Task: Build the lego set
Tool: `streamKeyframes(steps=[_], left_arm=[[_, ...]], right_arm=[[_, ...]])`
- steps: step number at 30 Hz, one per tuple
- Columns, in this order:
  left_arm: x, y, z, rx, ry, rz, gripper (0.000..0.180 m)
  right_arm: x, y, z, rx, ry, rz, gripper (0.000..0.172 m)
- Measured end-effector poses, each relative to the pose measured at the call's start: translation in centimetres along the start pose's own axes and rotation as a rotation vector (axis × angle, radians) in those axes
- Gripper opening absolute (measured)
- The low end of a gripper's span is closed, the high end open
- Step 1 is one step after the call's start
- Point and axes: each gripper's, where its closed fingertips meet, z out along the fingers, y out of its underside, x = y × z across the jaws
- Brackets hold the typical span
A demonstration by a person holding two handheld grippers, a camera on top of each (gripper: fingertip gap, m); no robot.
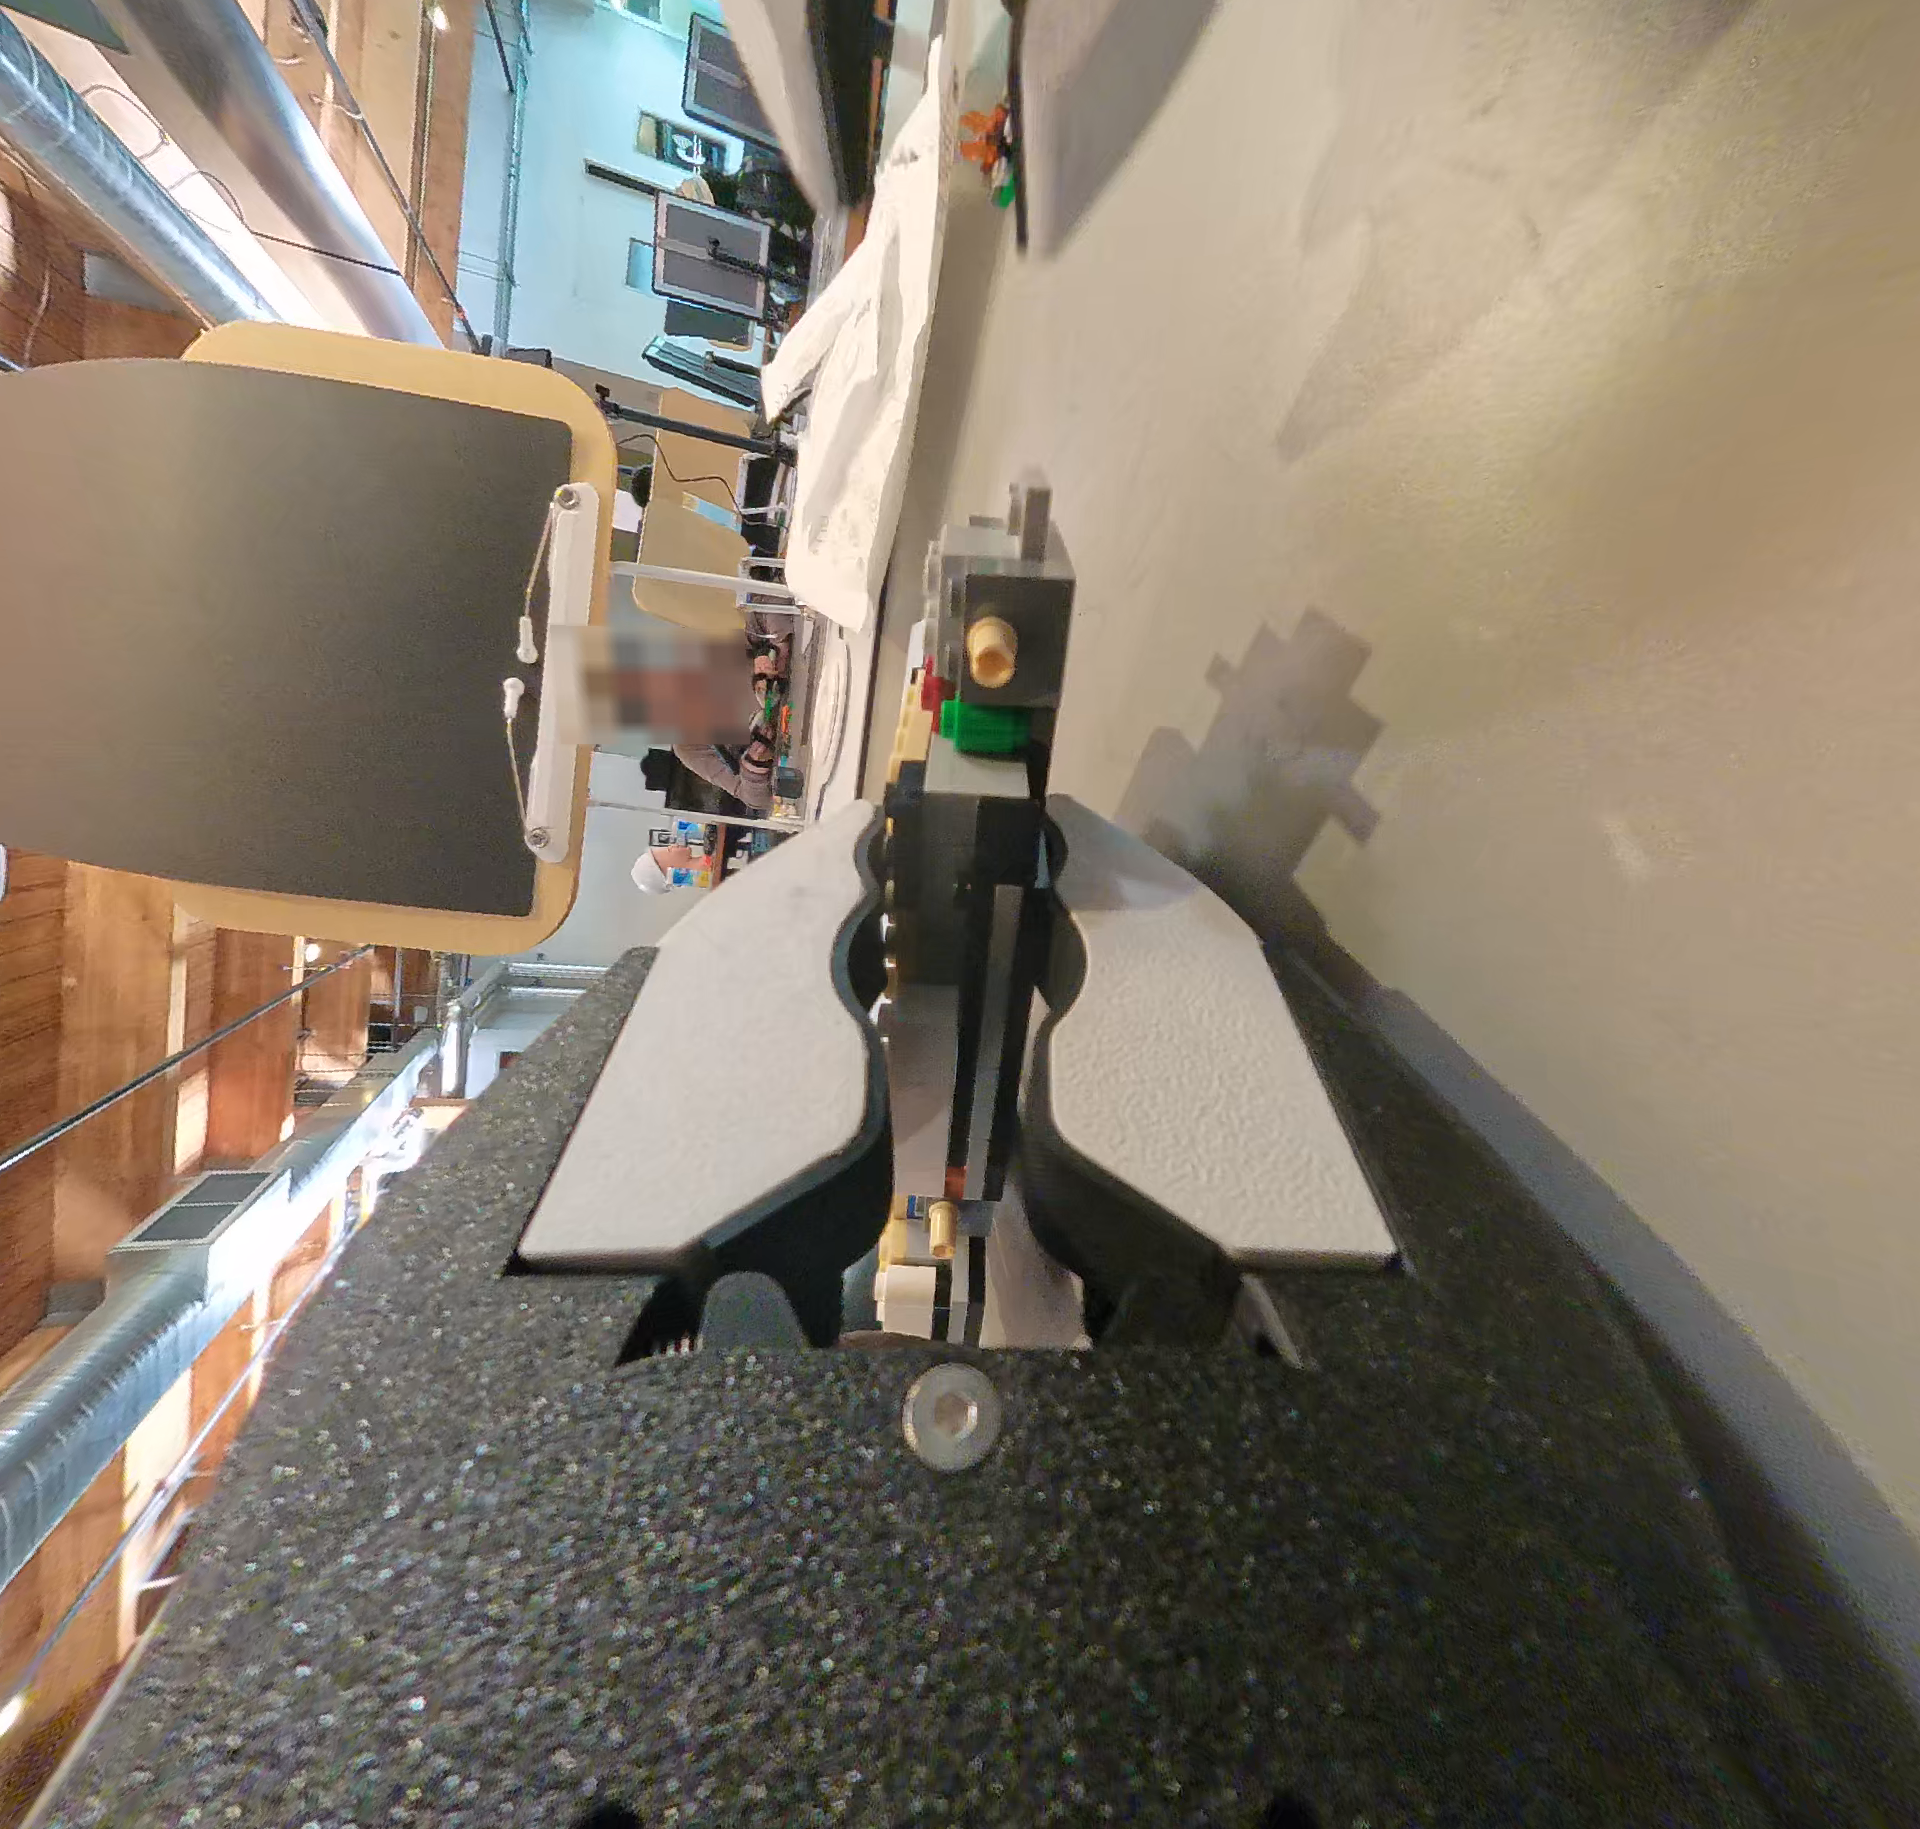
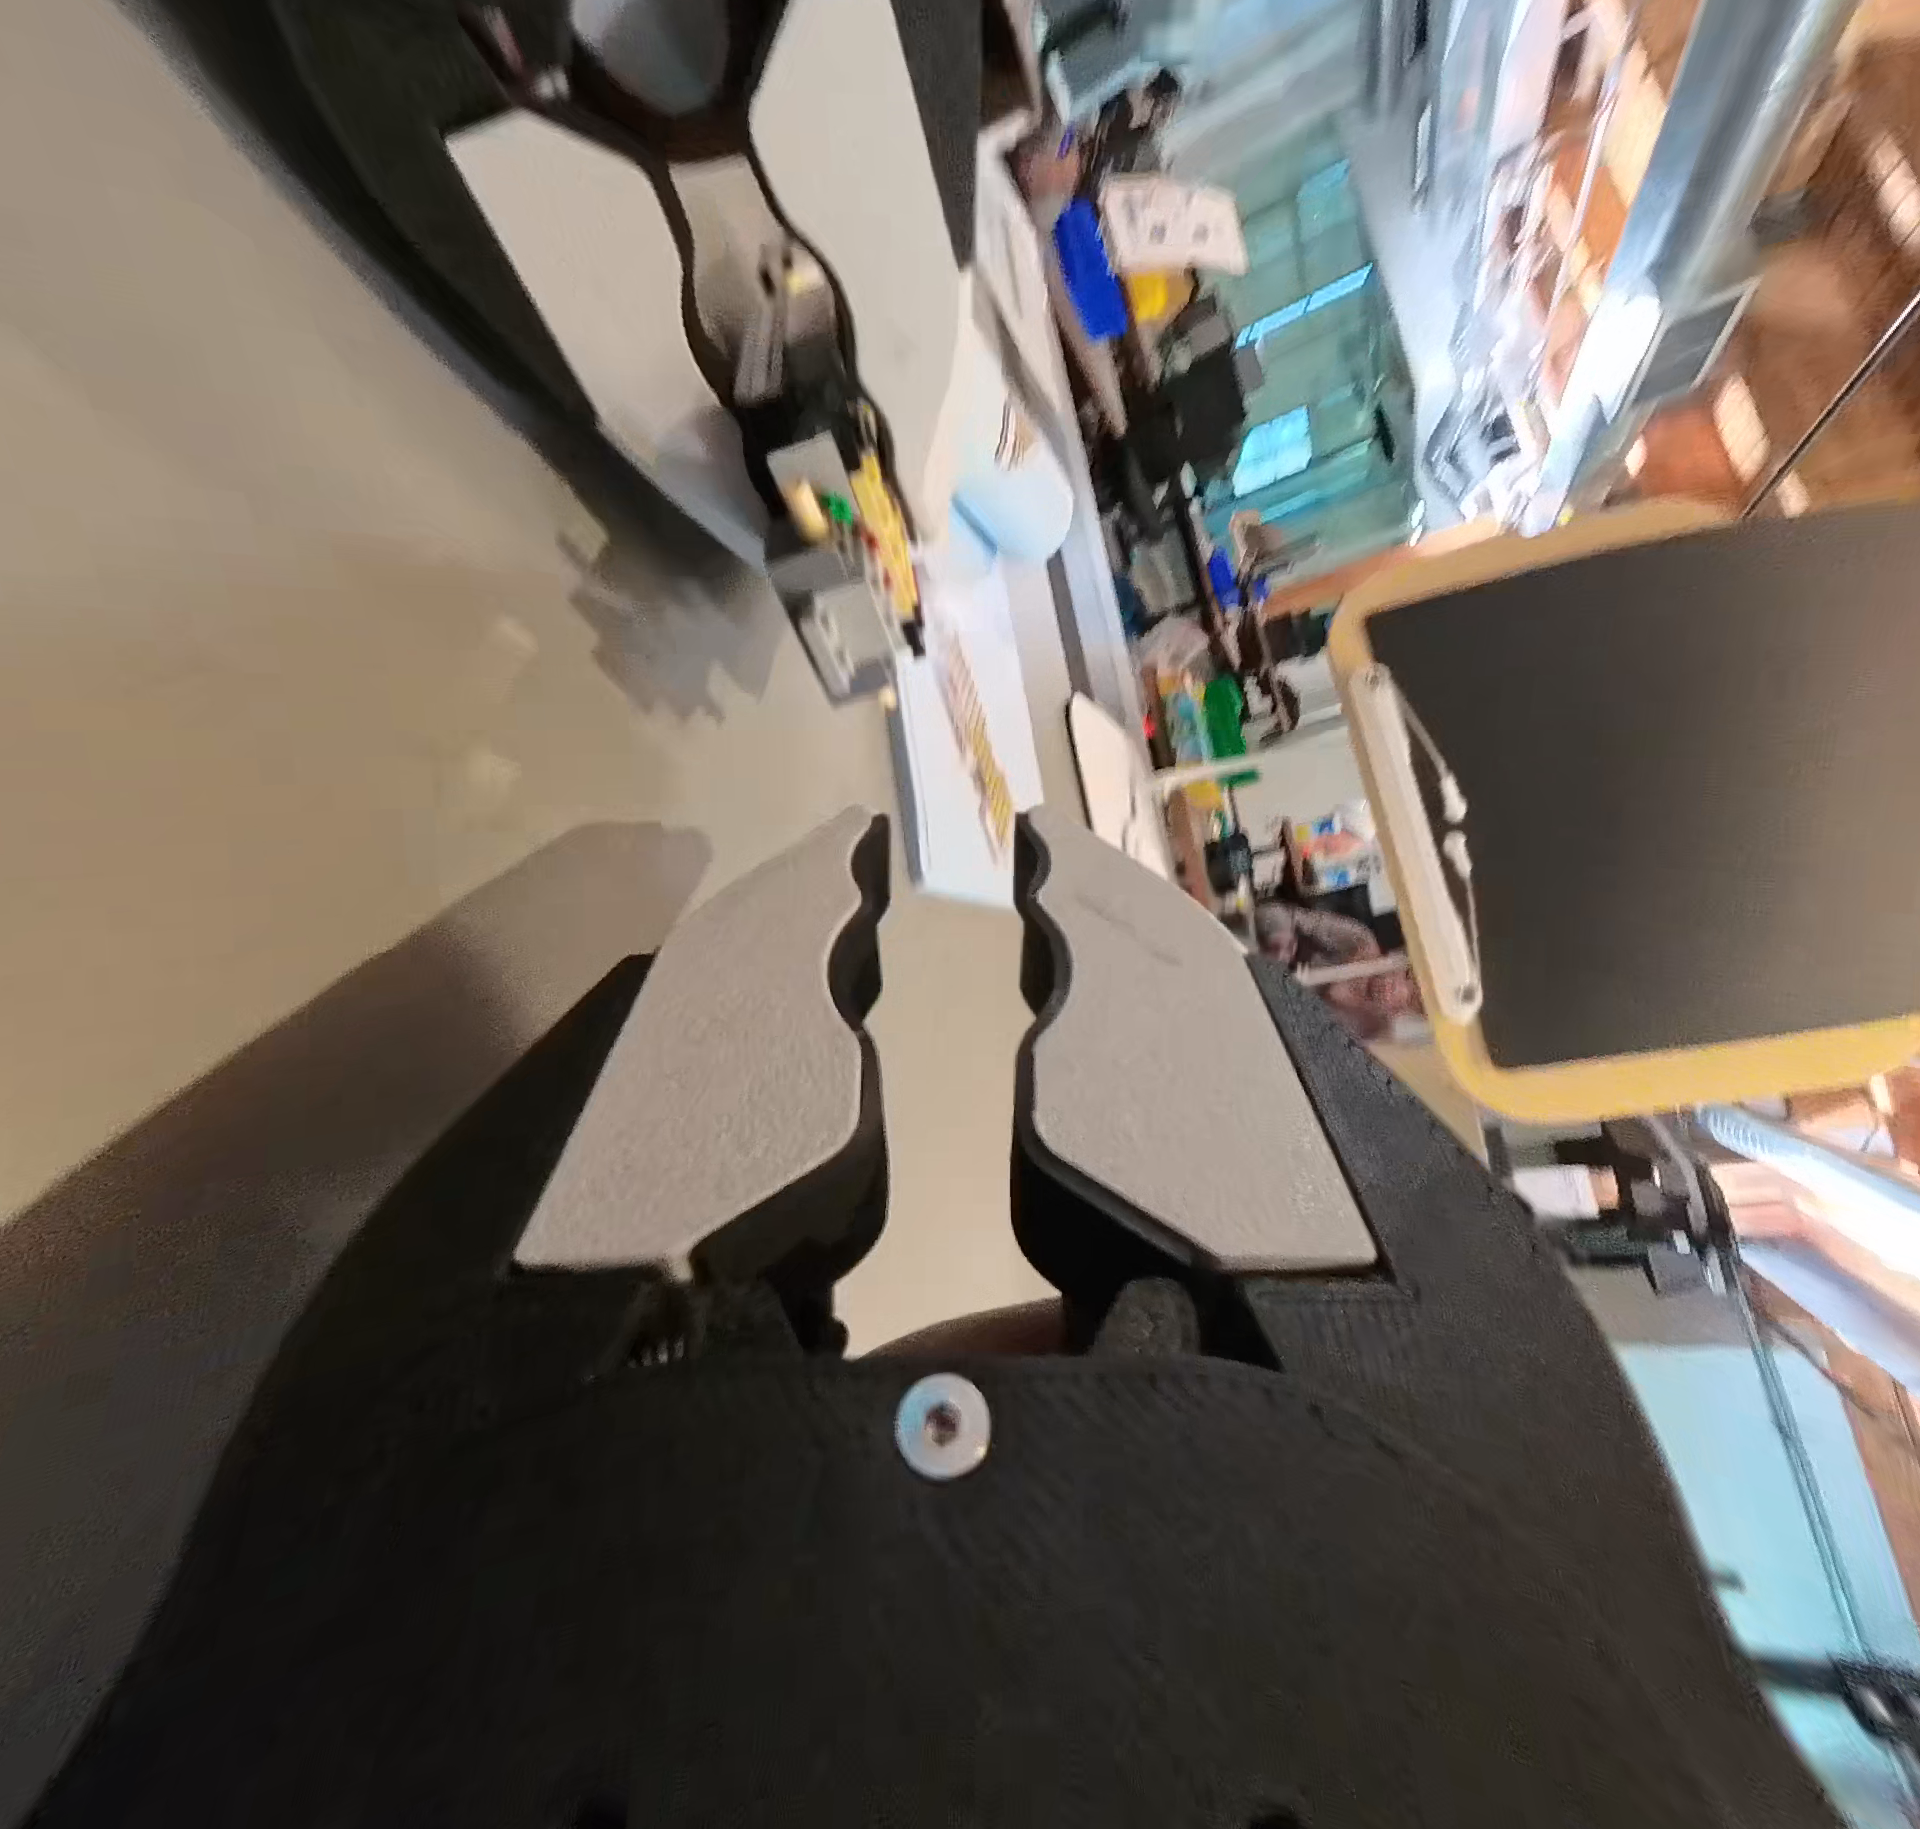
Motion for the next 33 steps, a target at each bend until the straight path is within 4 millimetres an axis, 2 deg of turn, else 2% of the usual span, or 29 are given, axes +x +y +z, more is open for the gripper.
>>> streamKeyframes(steps=[2,4,7,9,11,14,17,21,25,26,29,33], left_arm=[[0.0,0.0,-0.1,-0.005,-0.011,0.014,0.025],[0.0,-0.2,-0.1,-0.003,-0.015,0.022,0.025],[-0.1,-0.3,-0.1,-0.006,-0.018,0.03,0.024],[-0.1,-0.3,-0.1,-0.004,-0.02,0.034,0.024],[-0.1,-0.5,-0.1,0.002,-0.018,0.037,0.024],[-0.1,-1.1,0.1,0.023,-0.017,0.028,0.024],[-0.1,-1.3,0.1,0.03,-0.021,0.031,0.024],[-0.1,-1.3,-0.1,0.03,-0.023,0.025,0.024],[-0.1,-1.3,0.1,0.031,-0.018,0.02,0.024],[0.0,-1.3,0.1,0.033,-0.017,0.02,0.024],[-0.1,-1.5,-0.2,0.036,-0.013,0.02,0.024],[-0.1,-1.5,-0.3,0.041,-0.011,0.005,0.024]], right_arm=[[0.2,1.8,-2.0,-0.162,-0.06,0.01,0.022],[0.9,3.8,-5.5,-0.308,-0.16,0.046,0.022],[4.7,8.6,-12.2,-0.493,-0.245,0.124,0.022],[7.8,13.7,-16.8,-0.633,-0.278,0.204,0.022],[9.5,19.9,-20.7,-0.782,-0.323,0.329,0.024],[8.3,27.7,-24.2,-0.958,-0.453,0.525,0.024],[5.8,32.1,-25.6,-1.079,-0.588,0.59,0.024],[4.8,34.7,-25.1,-1.119,-0.617,0.627,0.024],[4.2,36.2,-24.6,-1.14,-0.638,0.675,0.024],[4.1,36.4,-24.5,-1.14,-0.649,0.687,0.018],[3.8,36.0,-24.3,-1.123,-0.679,0.759,0.008],[3.7,35.8,-24.3,-1.127,-0.669,0.74,0.006]])
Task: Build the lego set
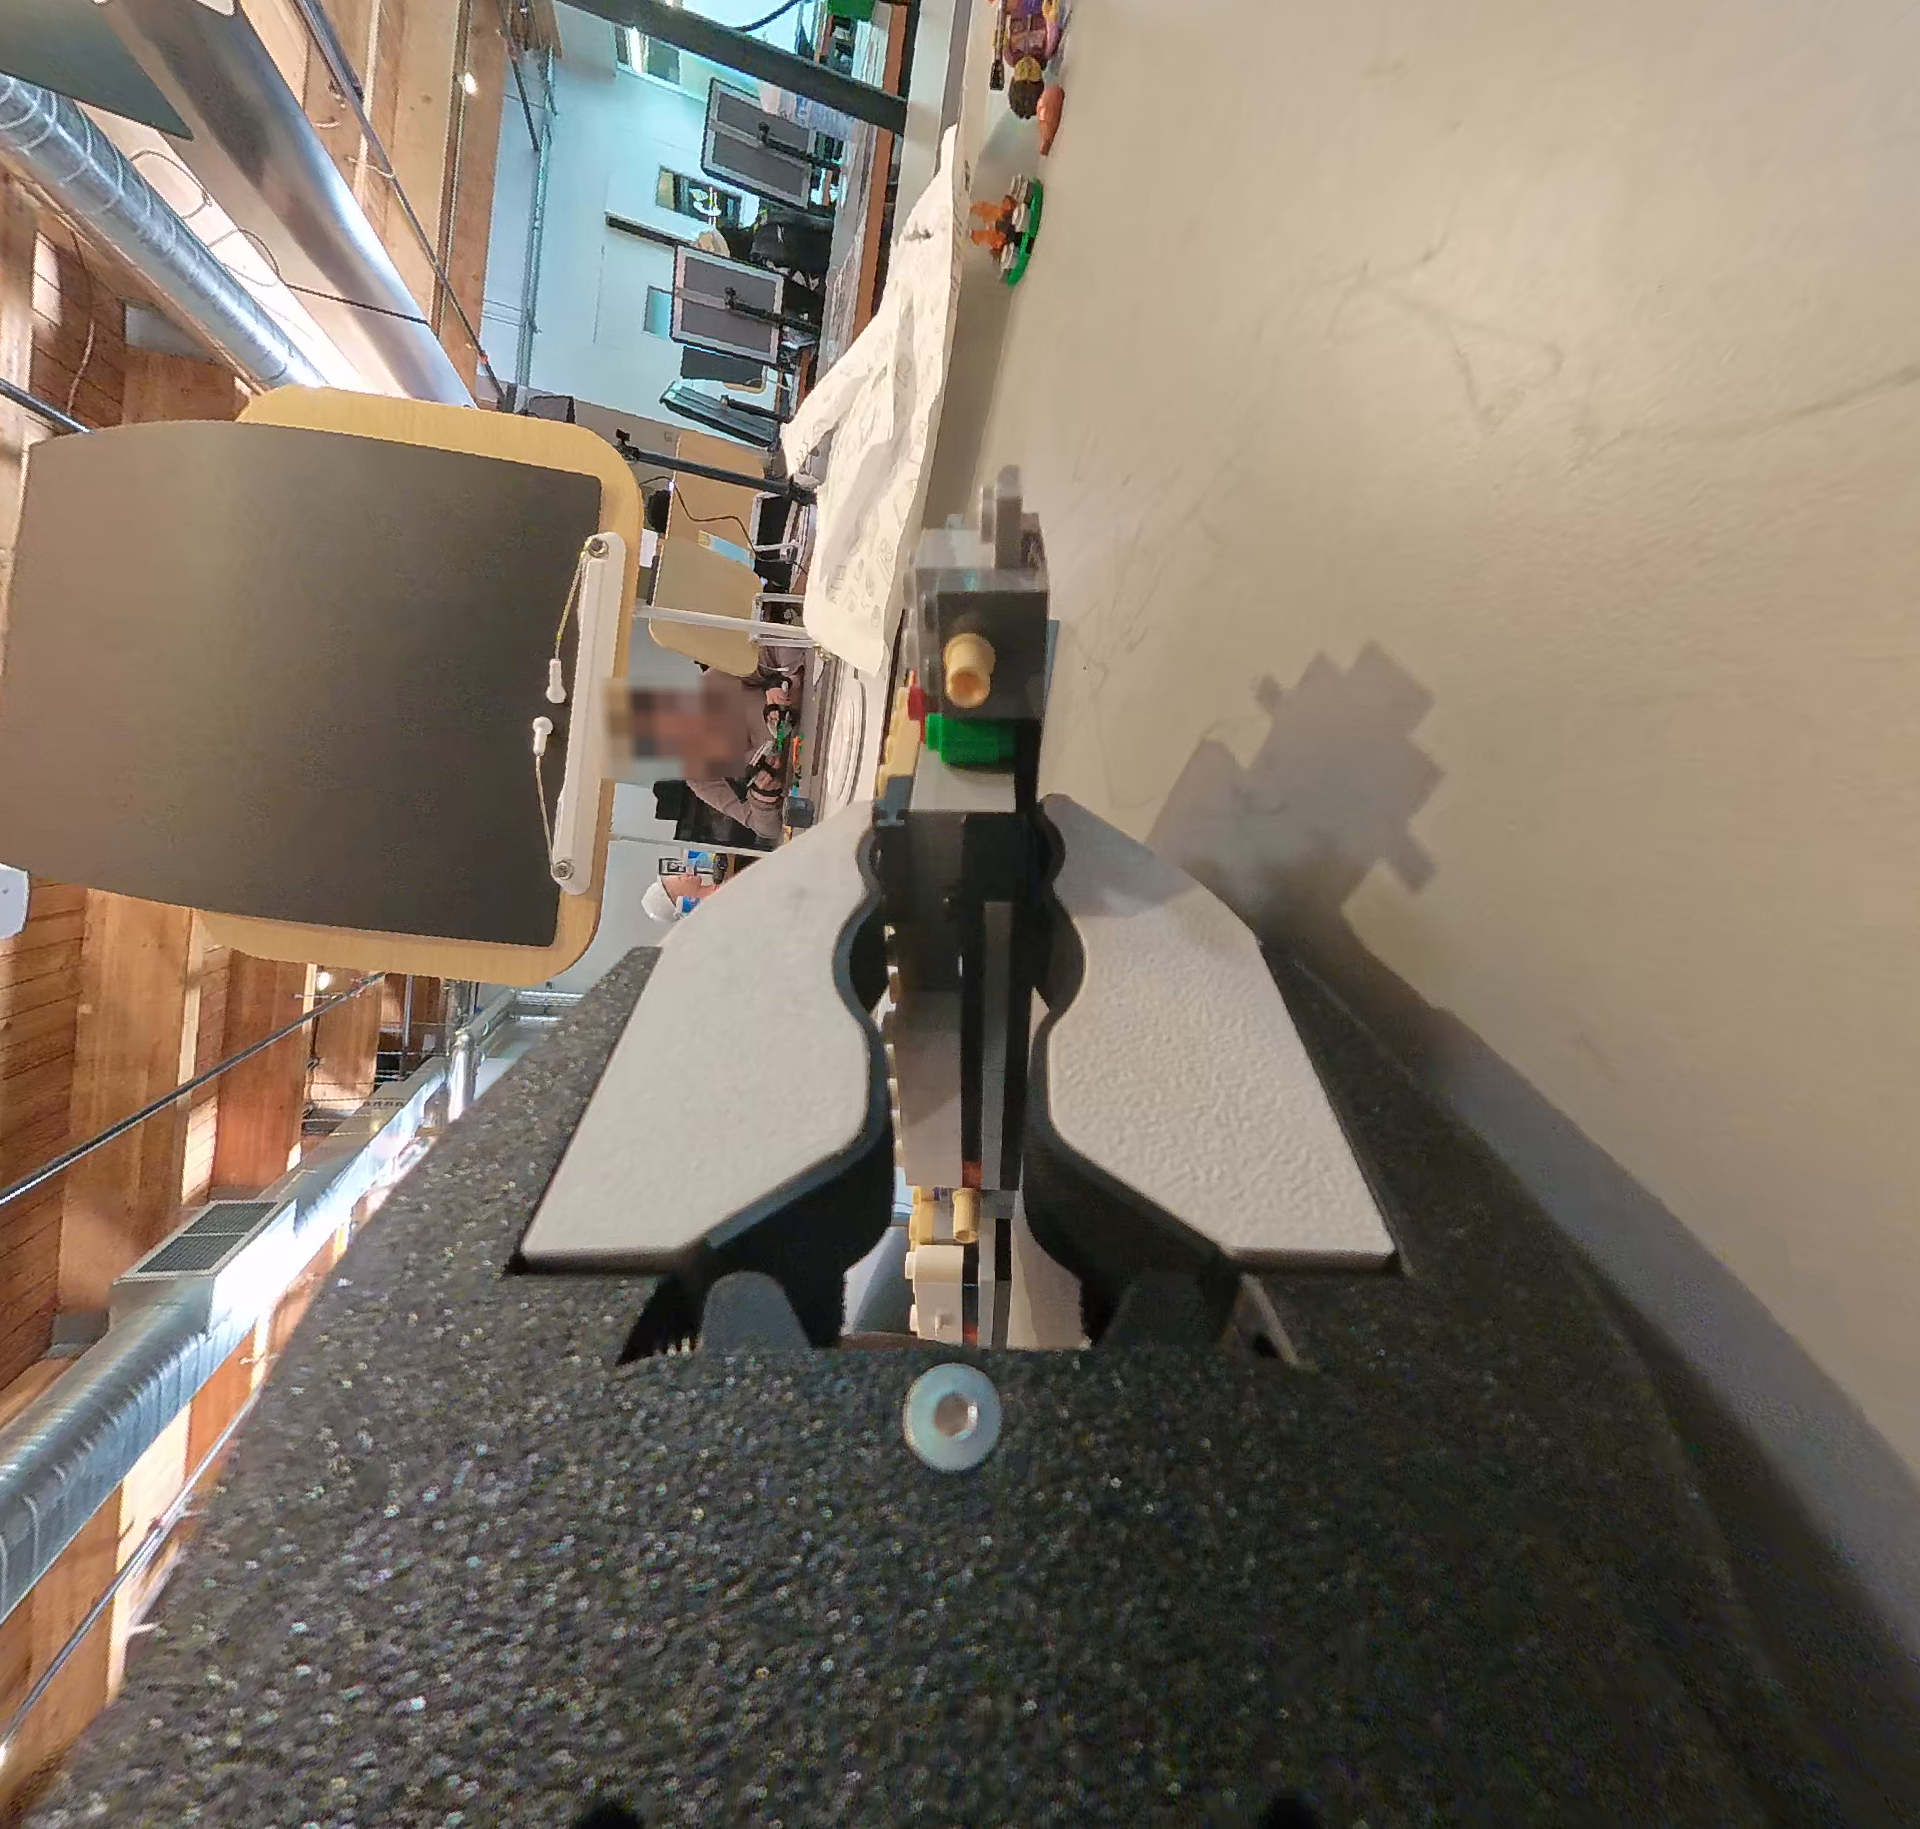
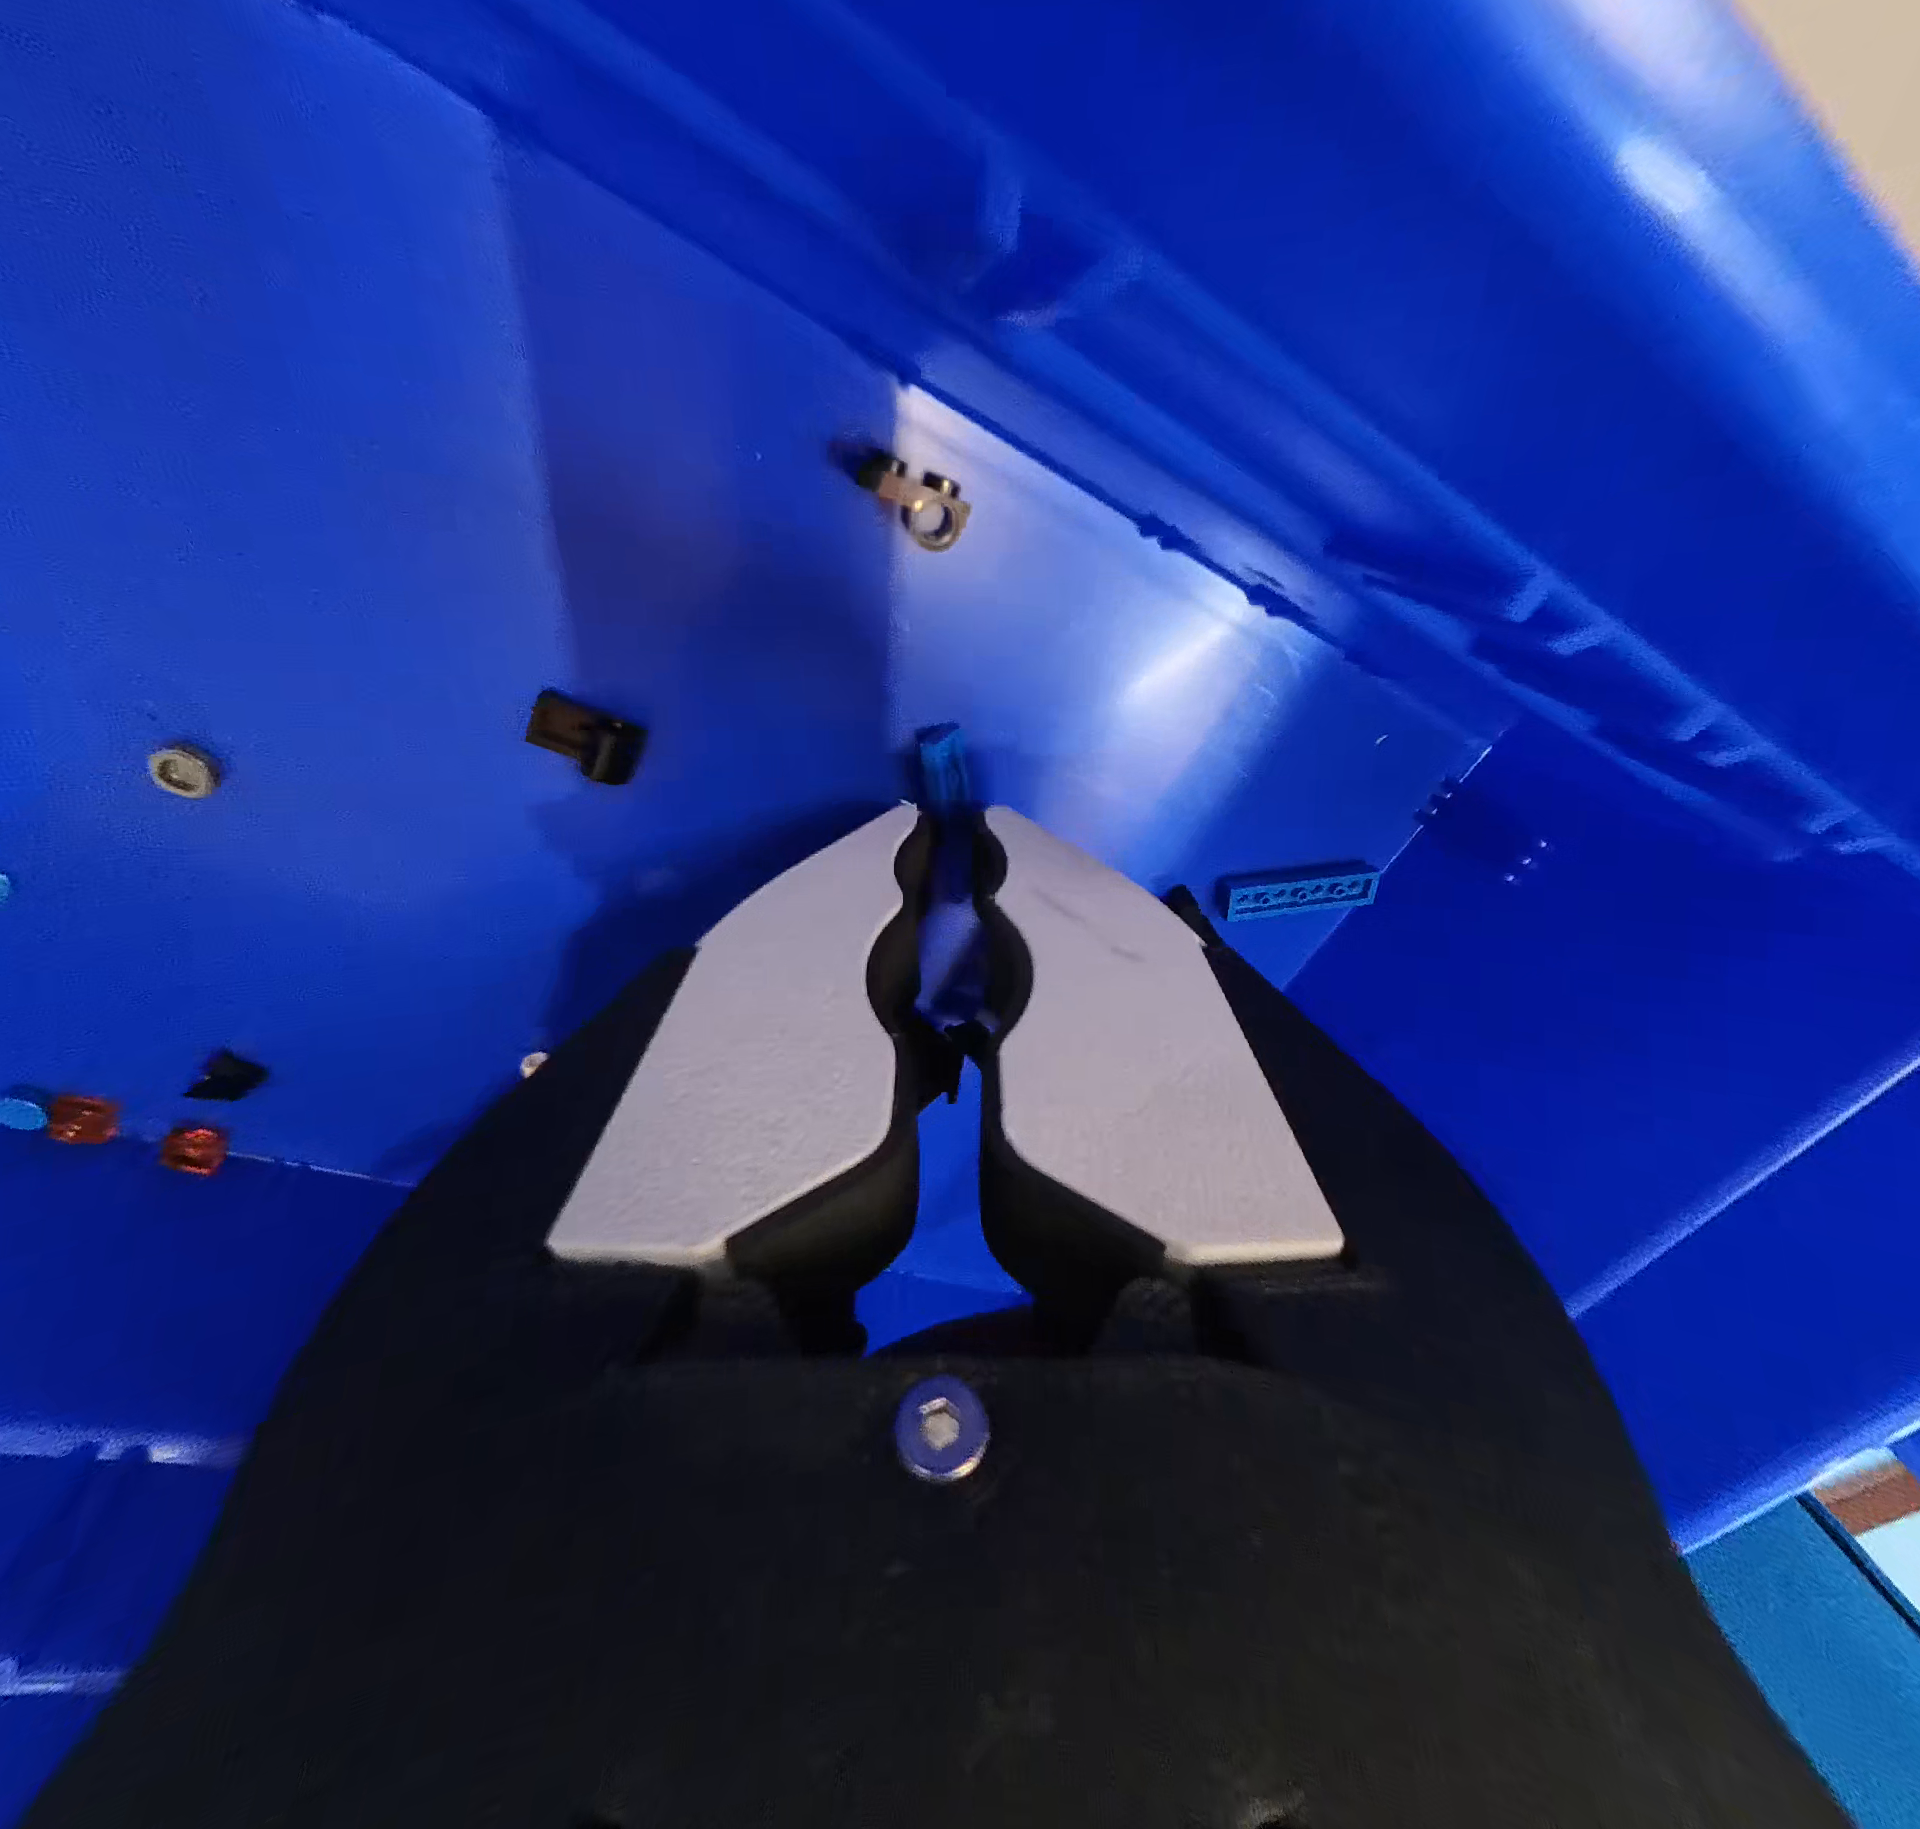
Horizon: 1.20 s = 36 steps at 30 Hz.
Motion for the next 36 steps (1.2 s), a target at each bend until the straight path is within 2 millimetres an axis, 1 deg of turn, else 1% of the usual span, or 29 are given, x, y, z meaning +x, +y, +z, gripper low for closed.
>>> streamKeyframes(steps=[2,4,6,8,9,11,13,14,16,19,21,23,25,28,30,33,36], left_arm=[[-0.1,0.0,0.0,0.0,0.0,-0.01,0.024],[-0.2,0.1,-0.1,-0.001,0.001,-0.014,0.024],[-0.5,0.1,-0.7,-0.004,0.001,-0.015,0.024],[-0.6,0.2,-0.9,-0.005,0.002,-0.021,0.024],[-0.6,0.2,-0.9,-0.006,0.003,-0.022,0.024],[-0.6,0.4,-1.0,-0.008,0.004,-0.024,0.024],[-0.5,0.5,-1.1,-0.01,0.006,-0.021,0.024],[-0.5,0.5,-1.2,-0.01,0.006,-0.018,0.024],[-0.4,0.7,-1.4,-0.01,0.004,-0.014,0.024],[-0.6,1.2,-1.6,-0.02,-0.004,-0.014,0.024],[-0.6,1.6,-1.6,-0.028,-0.007,-0.016,0.024],[-0.7,1.8,-1.7,-0.03,-0.007,-0.019,0.024],[-0.7,1.9,-1.7,-0.032,-0.006,-0.02,0.024],[-0.7,1.9,-1.7,-0.03,-0.003,-0.018,0.024],[-0.6,1.8,-1.6,-0.028,0.003,-0.02,0.024],[-0.6,1.9,-1.7,-0.024,0.009,-0.021,0.024],[-0.5,1.9,-1.7,-0.023,0.012,-0.02,0.024]], right_arm=[[-0.7,-0.3,-0.2,0.011,-0.003,-0.007,0.006],[-1.5,-0.6,-0.9,0.023,0.004,-0.015,0.005],[-2.6,-1.7,-2.7,0.059,0.037,-0.039,0.004],[-4.3,-3.8,-5.6,0.136,0.073,-0.076,0.004],[-5.6,-5.3,-7.3,0.184,0.084,-0.108,0.005],[-8.9,-8.5,-10.4,0.278,0.105,-0.196,0.005],[-13.2,-12.1,-12.5,0.375,0.098,-0.296,0.004],[-15.7,-13.9,-13.0,0.419,0.074,-0.349,0.004],[-20.7,-17.5,-12.9,0.503,0.017,-0.451,0.004],[-27.5,-22.2,-11.1,0.608,-0.162,-0.509,0.004],[-30.9,-24.4,-9.5,0.632,-0.312,-0.516,0.004],[-33.2,-25.7,-8.0,0.61,-0.438,-0.52,0.004],[-34.3,-26.2,-6.4,0.557,-0.507,-0.542,0.004],[-34.3,-26.9,-4.9,0.517,-0.533,-0.559,0.005],[-33.5,-27.7,-4.2,0.529,-0.516,-0.534,0.008],[-32.1,-28.8,-4.1,0.598,-0.491,-0.481,0.012],[-31.3,-28.8,-4.3,0.654,-0.476,-0.483,0.012]])
